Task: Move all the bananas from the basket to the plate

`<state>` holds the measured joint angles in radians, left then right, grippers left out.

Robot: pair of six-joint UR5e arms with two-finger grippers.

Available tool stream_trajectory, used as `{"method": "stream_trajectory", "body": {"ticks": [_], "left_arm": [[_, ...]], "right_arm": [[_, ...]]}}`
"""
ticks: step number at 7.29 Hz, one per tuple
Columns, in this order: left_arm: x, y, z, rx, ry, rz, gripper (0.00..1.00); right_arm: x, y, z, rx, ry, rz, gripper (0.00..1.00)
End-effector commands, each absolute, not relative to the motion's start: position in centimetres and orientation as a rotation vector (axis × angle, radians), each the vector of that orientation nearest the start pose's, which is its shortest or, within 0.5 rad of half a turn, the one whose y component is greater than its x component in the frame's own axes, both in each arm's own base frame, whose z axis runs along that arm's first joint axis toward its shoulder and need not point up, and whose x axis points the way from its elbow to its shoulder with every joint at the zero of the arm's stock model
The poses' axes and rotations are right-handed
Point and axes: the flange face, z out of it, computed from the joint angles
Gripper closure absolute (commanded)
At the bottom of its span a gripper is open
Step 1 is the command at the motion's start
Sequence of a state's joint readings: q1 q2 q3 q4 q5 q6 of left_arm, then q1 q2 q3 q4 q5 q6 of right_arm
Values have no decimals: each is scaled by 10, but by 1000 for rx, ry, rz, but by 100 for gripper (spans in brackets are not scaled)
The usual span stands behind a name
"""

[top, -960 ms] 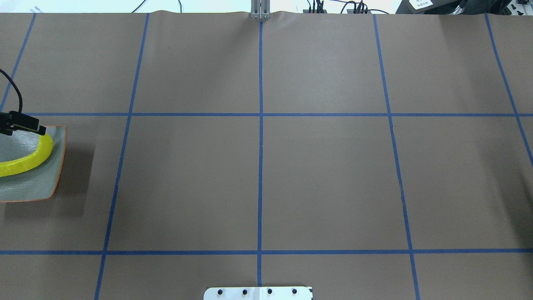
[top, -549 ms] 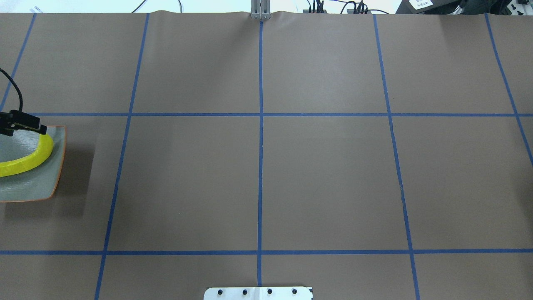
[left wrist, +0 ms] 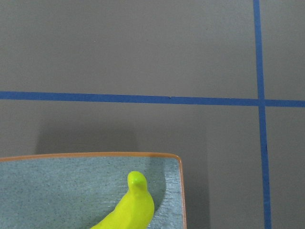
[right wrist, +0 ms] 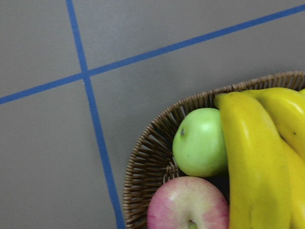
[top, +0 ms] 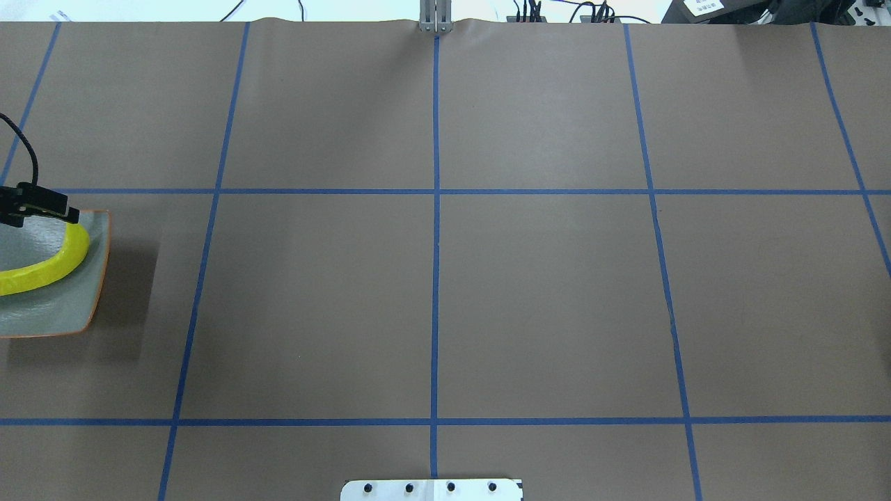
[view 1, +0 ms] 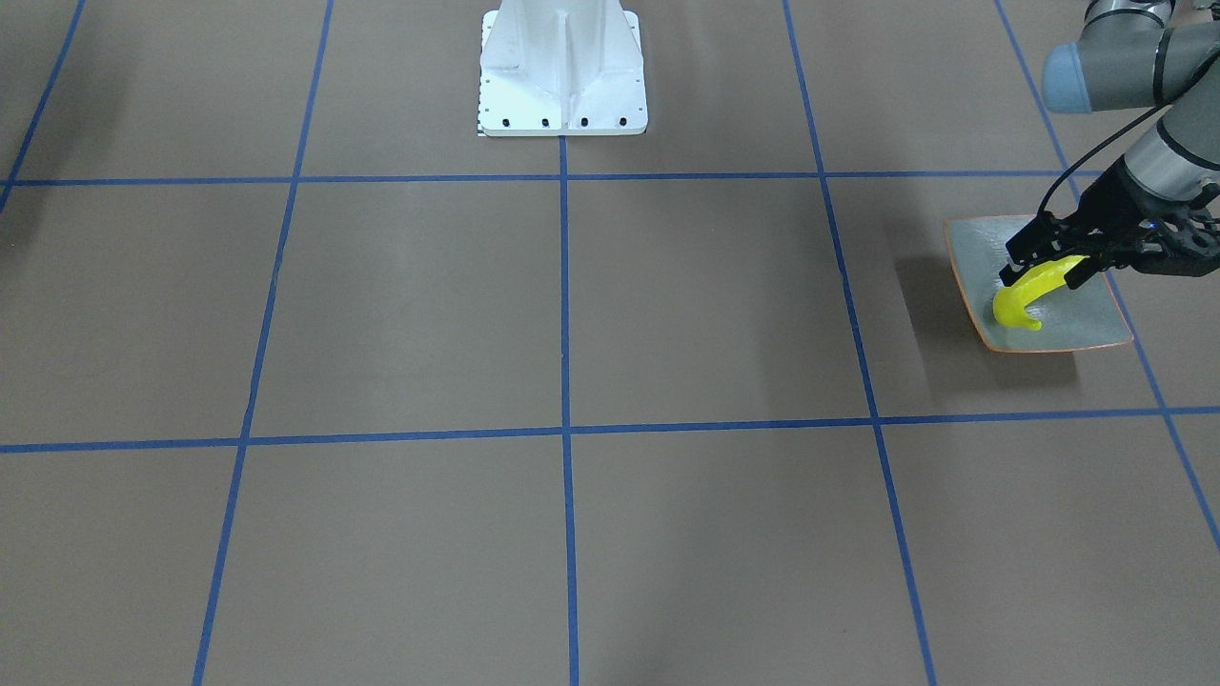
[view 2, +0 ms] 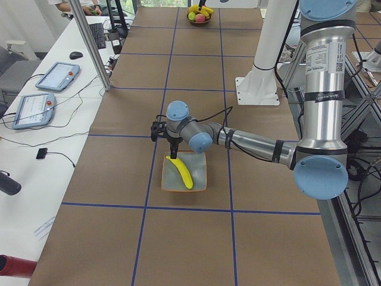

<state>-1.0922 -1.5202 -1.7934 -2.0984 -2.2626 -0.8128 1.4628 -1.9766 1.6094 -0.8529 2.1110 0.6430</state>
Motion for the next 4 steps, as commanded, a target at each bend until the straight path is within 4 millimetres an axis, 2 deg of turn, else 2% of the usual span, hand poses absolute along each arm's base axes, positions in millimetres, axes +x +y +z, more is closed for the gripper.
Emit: {"method": "stream_trajectory", "body": {"ticks": [1, 4], "left_arm": [[164, -468, 514, 136, 931, -68, 1], [164, -468, 516, 136, 928, -68, 1]], "right_arm": [[47, -332, 740, 124, -616, 414, 2], [35, -337, 747, 101, -618, 391, 2]]}}
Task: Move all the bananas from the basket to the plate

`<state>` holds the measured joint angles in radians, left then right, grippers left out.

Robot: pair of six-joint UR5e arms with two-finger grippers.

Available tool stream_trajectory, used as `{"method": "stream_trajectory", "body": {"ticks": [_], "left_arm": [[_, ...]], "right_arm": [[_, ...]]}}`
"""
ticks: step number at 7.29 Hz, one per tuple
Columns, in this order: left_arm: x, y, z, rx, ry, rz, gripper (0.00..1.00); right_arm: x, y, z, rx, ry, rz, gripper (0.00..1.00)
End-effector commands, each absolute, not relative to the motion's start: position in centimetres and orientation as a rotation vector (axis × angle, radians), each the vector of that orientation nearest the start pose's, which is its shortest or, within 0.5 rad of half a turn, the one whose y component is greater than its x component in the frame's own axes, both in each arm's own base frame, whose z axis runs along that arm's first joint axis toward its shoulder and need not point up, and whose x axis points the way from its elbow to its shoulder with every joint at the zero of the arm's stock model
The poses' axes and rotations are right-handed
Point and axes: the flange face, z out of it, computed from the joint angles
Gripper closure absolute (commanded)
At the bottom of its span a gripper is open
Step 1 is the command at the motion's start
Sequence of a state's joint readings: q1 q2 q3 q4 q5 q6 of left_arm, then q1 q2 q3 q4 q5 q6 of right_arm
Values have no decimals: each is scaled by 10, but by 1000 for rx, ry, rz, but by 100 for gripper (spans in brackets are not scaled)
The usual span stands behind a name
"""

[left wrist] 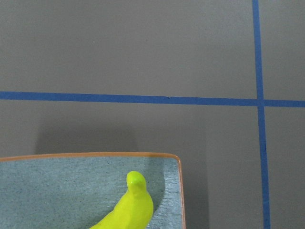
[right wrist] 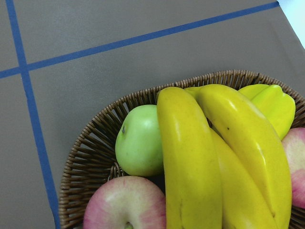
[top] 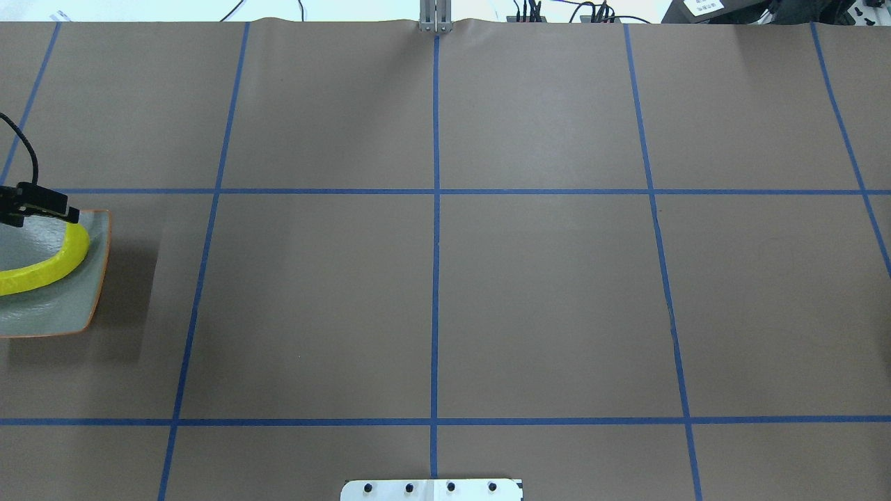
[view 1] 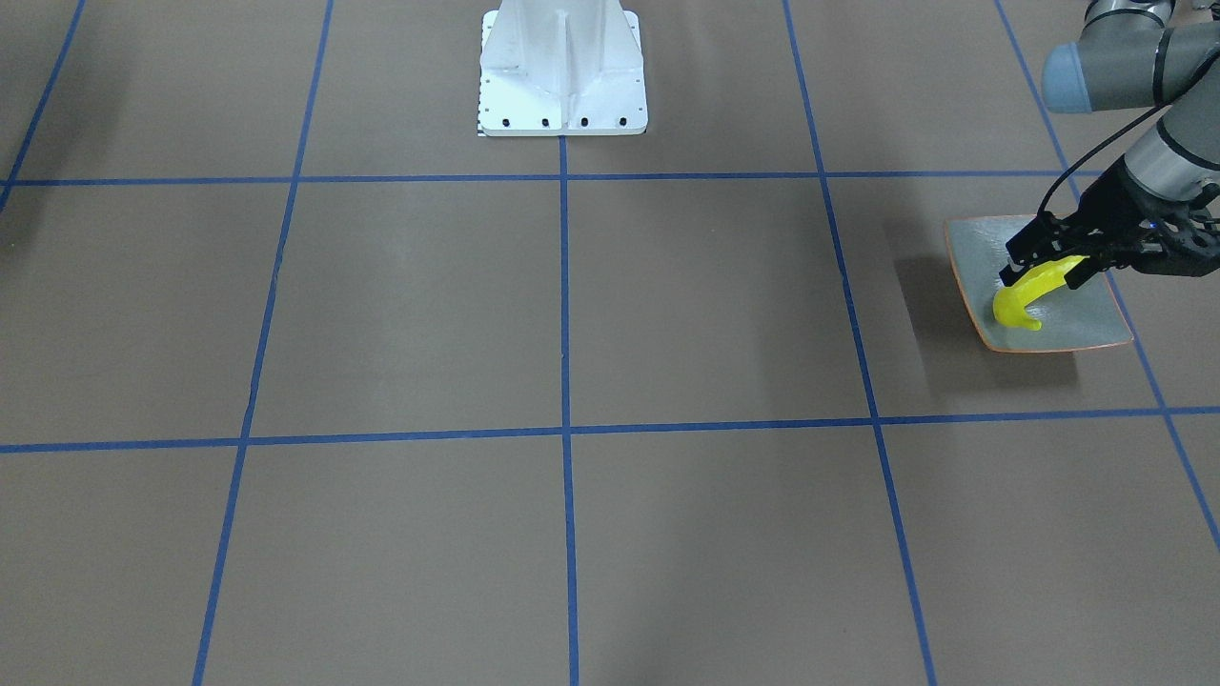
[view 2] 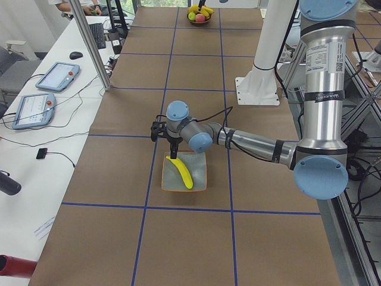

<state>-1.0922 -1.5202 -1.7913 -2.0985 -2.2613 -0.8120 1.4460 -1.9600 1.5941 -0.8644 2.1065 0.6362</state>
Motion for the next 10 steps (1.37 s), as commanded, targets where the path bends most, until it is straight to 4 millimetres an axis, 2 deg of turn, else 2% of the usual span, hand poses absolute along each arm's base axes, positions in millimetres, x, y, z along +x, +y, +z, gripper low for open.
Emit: {"method": "stream_trajectory", "body": {"ticks": [1, 4, 5, 6, 7, 8, 9, 10], "left_arm": [[164, -468, 516, 136, 928, -68, 1], [164, -468, 515, 137, 929, -67, 1], [164, -468, 515, 137, 929, -67, 1], [164, -468, 515, 138, 930, -67, 1], [164, -468, 515, 138, 930, -67, 1], [164, -468, 515, 138, 930, -67, 1], [164, -468, 514, 139, 931, -68, 1], [164, -469, 513, 140, 931, -67, 1]], "right_arm": [[32, -338, 749, 96, -614, 386, 3], [33, -335, 759, 82, -603, 386, 10], [33, -334, 760, 82, -601, 385, 16], [33, -334, 762, 80, -600, 386, 28], [33, -334, 761, 85, -602, 383, 53], [33, -334, 760, 87, -602, 381, 94], [33, -334, 759, 91, -607, 380, 100], [33, -334, 757, 97, -612, 373, 100]]}}
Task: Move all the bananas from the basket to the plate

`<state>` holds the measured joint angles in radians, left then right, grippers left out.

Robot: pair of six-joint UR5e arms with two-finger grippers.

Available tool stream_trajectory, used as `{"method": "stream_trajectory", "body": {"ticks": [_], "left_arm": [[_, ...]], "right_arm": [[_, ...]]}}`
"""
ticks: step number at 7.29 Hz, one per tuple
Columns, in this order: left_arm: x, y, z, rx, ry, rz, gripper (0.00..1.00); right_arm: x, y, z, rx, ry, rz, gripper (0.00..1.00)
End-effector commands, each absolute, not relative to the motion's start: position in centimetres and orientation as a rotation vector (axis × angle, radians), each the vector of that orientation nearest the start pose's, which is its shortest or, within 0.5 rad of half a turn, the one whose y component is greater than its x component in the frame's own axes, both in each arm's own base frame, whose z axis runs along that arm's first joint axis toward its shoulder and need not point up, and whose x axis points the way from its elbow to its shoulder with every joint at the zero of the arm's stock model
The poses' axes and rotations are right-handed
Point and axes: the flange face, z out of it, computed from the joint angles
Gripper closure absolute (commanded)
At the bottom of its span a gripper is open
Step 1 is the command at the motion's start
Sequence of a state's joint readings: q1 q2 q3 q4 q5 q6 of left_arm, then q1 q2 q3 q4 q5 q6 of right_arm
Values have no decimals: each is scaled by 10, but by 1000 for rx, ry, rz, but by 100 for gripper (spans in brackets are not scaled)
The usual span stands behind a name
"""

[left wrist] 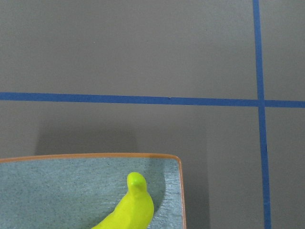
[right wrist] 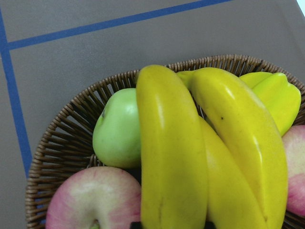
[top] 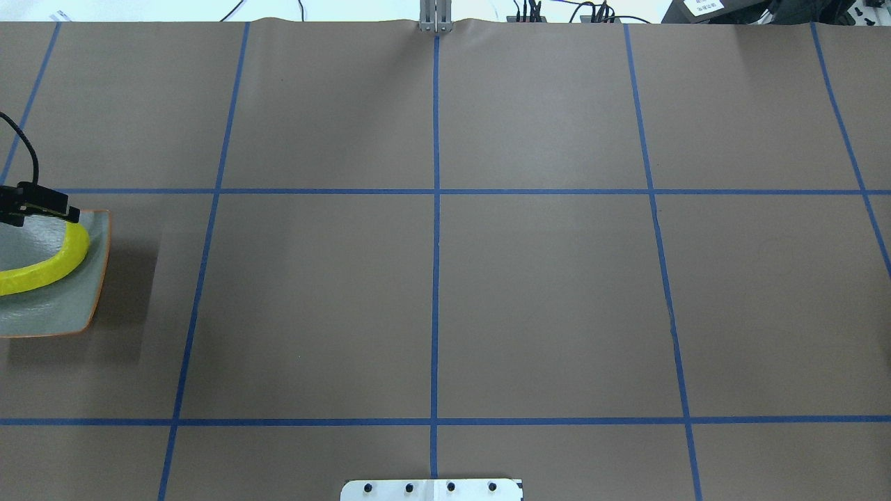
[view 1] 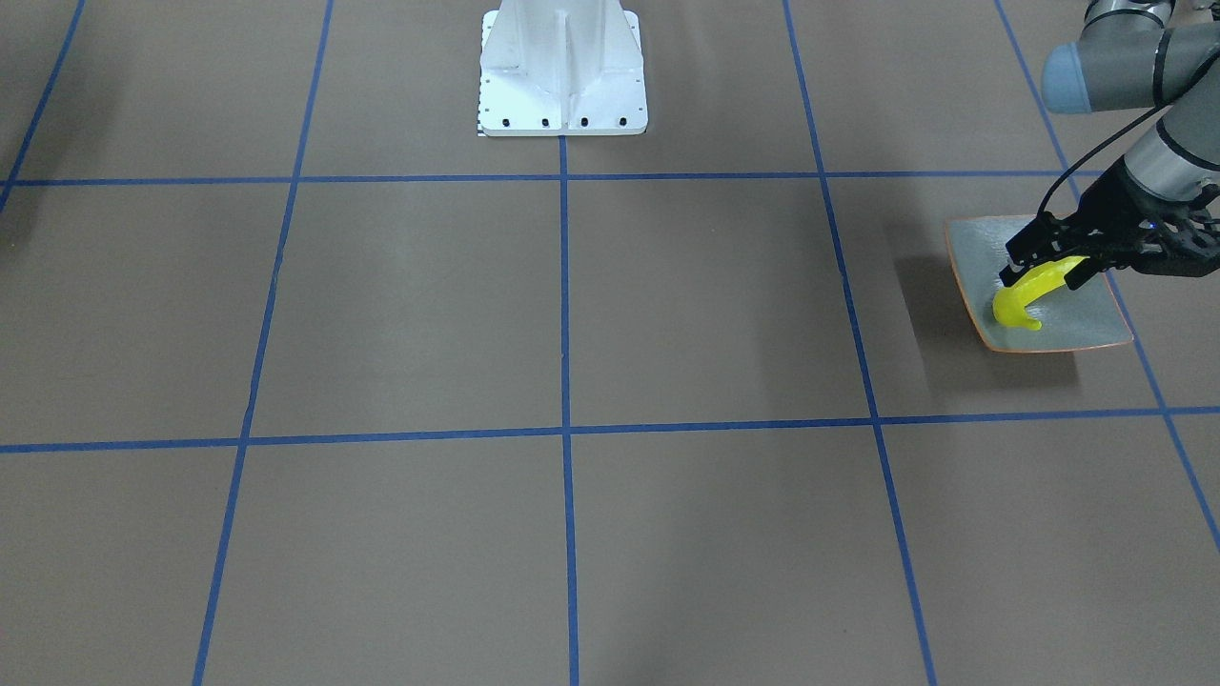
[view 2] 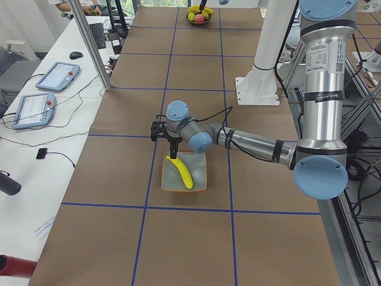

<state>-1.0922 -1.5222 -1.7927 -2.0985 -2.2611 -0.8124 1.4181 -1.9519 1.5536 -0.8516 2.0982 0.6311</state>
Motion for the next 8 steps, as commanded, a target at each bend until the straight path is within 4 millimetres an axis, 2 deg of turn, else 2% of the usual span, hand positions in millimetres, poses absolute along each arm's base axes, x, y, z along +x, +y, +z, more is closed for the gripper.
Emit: {"method": "stream_trajectory", "body": {"ticks": [1, 3, 4, 5, 6, 8], "left_arm": [[164, -469, 513, 140, 931, -67, 1], [164, -469, 512, 141, 932, -66, 1], [165, -470, 511, 142, 933, -66, 1], [166, -471, 509, 143, 936, -67, 1], [171, -480, 494, 141, 960, -93, 1], [184, -503, 452, 149, 1015, -160, 1]], "right_arm": [[34, -334, 752, 114, -614, 348, 100], [63, -331, 734, 185, -656, 301, 100], [67, -332, 728, 186, -719, 307, 100], [65, -336, 712, 210, -730, 291, 100], [63, -355, 688, 229, -747, 292, 100], [41, -398, 632, 213, -964, 261, 100]]}}
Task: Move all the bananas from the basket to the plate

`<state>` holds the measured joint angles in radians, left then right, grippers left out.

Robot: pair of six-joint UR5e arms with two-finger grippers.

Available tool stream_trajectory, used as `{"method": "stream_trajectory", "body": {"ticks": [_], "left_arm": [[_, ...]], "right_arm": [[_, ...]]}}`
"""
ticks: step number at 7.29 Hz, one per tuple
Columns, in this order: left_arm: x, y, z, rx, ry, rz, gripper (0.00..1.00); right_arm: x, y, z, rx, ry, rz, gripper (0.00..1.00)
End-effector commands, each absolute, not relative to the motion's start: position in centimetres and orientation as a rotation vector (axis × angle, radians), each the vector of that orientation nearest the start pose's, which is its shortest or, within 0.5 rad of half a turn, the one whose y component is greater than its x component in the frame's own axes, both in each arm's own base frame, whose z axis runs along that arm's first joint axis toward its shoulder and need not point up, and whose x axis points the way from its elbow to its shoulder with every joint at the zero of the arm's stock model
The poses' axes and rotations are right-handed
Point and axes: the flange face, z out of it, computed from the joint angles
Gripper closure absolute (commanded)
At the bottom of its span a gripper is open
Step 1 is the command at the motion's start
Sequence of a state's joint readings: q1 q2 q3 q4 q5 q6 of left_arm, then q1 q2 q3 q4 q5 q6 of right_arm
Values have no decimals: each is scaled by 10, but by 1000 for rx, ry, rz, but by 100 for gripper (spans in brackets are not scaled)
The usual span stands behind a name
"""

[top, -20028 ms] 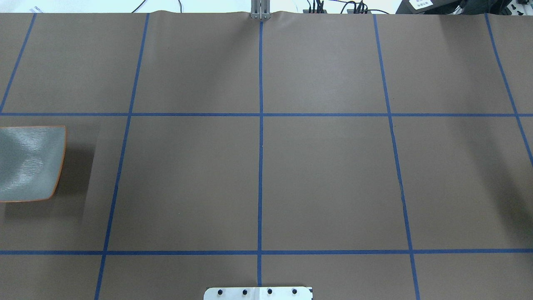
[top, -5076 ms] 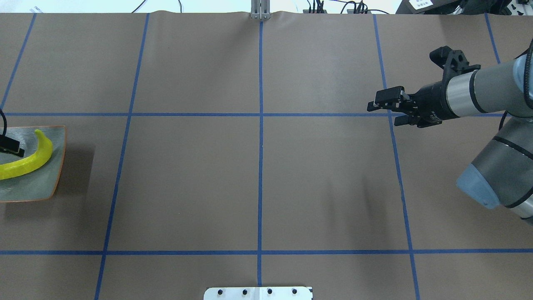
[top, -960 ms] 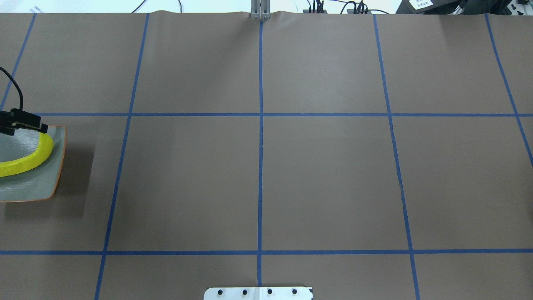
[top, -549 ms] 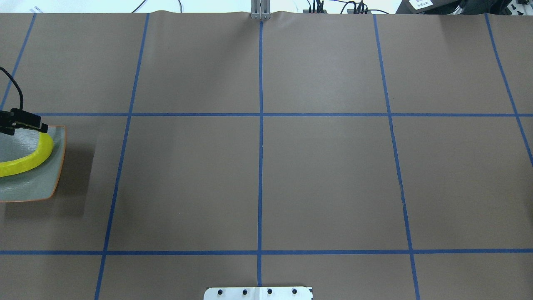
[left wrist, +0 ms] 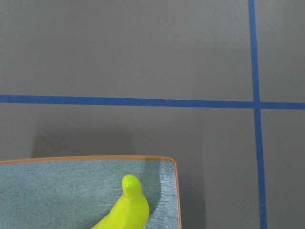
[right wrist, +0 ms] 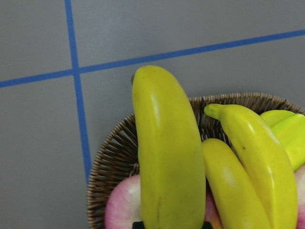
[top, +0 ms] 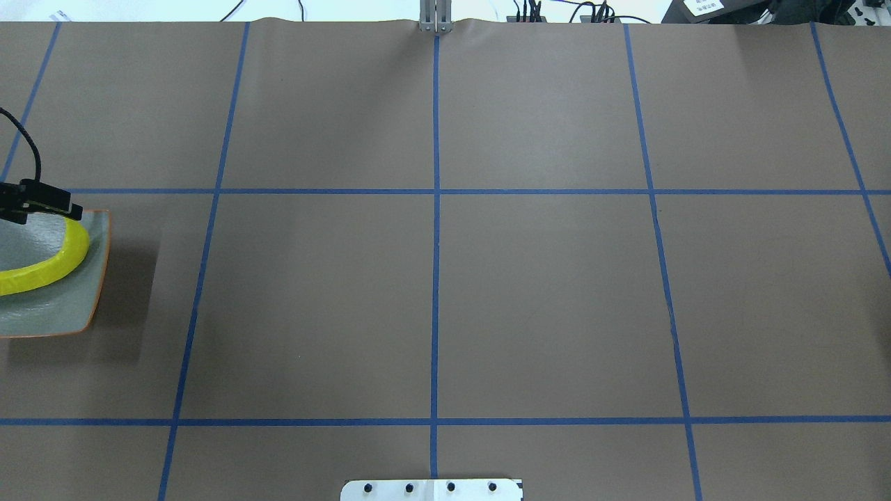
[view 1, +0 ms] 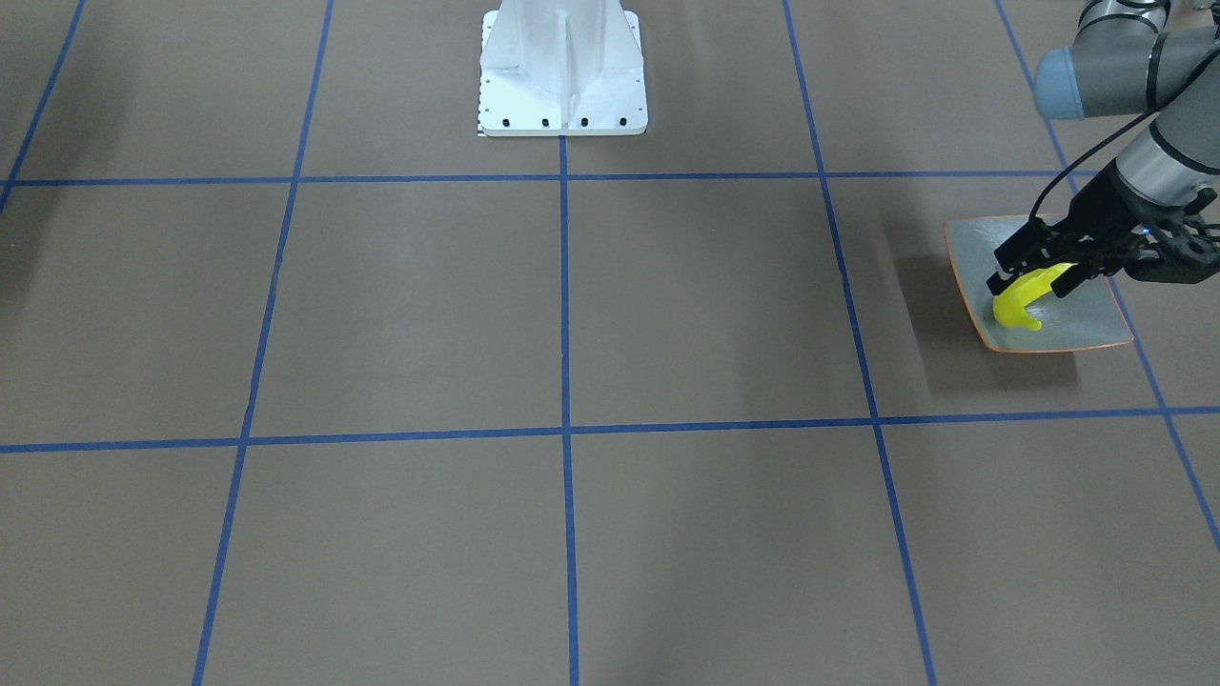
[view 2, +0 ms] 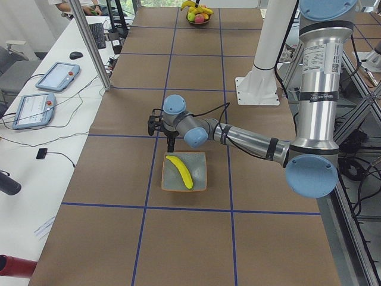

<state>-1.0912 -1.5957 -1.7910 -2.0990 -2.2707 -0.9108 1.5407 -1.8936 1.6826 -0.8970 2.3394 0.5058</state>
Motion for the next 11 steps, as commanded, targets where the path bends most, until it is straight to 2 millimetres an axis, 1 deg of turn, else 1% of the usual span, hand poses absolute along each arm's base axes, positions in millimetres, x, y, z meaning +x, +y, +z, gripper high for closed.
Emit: {"method": "stream_trajectory", "body": {"ticks": [1, 2, 3, 4, 5, 6, 7, 8, 9, 10, 11], "left_arm": [[192, -518, 427, 163, 1042, -176, 1], [203, -538, 392, 165, 1083, -221, 1], [236, -552, 350, 153, 1132, -223, 1], [281, -542, 308, 120, 1187, -193, 1], [336, -531, 259, 89, 1242, -134, 1], [379, -537, 206, 65, 1287, -114, 1], [402, -537, 179, 54, 1308, -99, 1], [408, -530, 157, 50, 1340, -98, 1], [427, -530, 144, 9, 1351, -122, 1], [452, -516, 123, 28, 1370, -101, 1], [480, -513, 100, 65, 1372, -140, 0]], "right_arm": [[17, -420, 610, 205, -1001, 245, 100], [-14, -447, 574, 191, -1055, 218, 100], [-70, -476, 515, 169, -1115, 189, 100], [-118, -493, 469, 144, -1156, 187, 100], [-159, -493, 450, 95, -1178, 170, 100], [-187, -496, 428, 89, -1193, 152, 100], [-224, -490, 411, 80, -1211, 118, 100], [-262, -477, 396, 91, -1231, 102, 100], [-277, -475, 368, 94, -1279, 135, 100], [-291, -466, 359, 69, -1295, 128, 100], [-306, -463, 340, 57, -1319, 134, 100]]}}
